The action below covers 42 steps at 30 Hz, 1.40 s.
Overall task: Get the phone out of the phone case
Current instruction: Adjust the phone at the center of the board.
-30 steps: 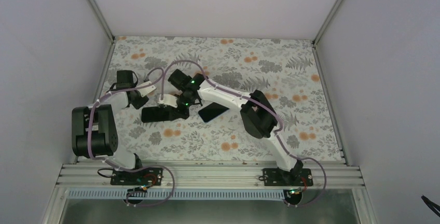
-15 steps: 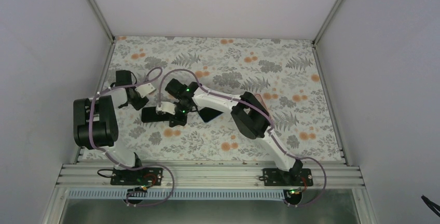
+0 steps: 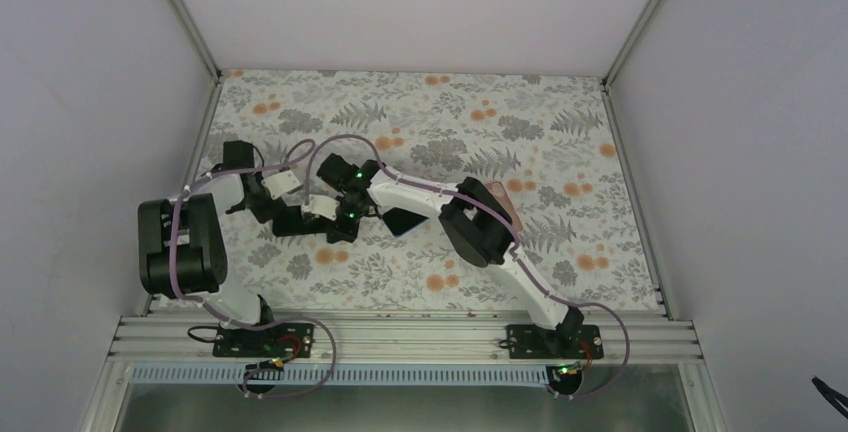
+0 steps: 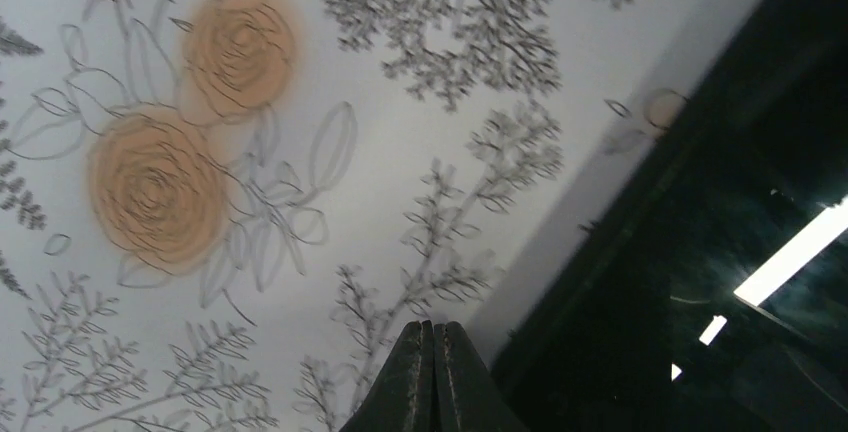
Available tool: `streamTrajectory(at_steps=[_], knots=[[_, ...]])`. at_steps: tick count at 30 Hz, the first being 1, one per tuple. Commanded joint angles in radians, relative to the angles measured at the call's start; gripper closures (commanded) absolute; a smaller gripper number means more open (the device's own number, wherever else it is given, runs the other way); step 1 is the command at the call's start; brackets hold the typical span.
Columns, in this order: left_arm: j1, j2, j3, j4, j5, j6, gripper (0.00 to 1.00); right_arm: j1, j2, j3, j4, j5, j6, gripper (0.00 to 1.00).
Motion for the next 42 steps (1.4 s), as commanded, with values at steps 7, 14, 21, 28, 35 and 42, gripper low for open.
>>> streamTrajectory(at_steps=[7,14,21,28,35,42], knots=[[0.003,-0.008,-0.101,-0.241,-0.019,0.044,0.98,-0.093,0.086,0.077,0.005,0.086,0.095,0.96],[-0.006,-0.013,-0.098,-0.341,0.033,0.052,0.98,-0.144,0.181,0.228,-0.036,0.036,0.13,0.97],[-0.065,-0.054,-0.09,-0.433,0.073,0.043,0.98,-0.165,0.263,0.349,-0.138,-0.095,0.109,0.97],[-0.228,-0.063,-0.091,-0.495,0.114,-0.016,0.98,-0.181,0.261,0.351,-0.166,-0.163,0.094,0.97],[-0.356,-0.013,-0.035,-0.479,0.168,-0.077,0.98,-0.218,0.237,0.325,-0.211,-0.212,0.058,0.97],[-0.516,0.09,-0.001,-0.375,0.162,-0.161,0.98,-0.291,0.126,0.227,-0.12,-0.07,0.103,0.95]])
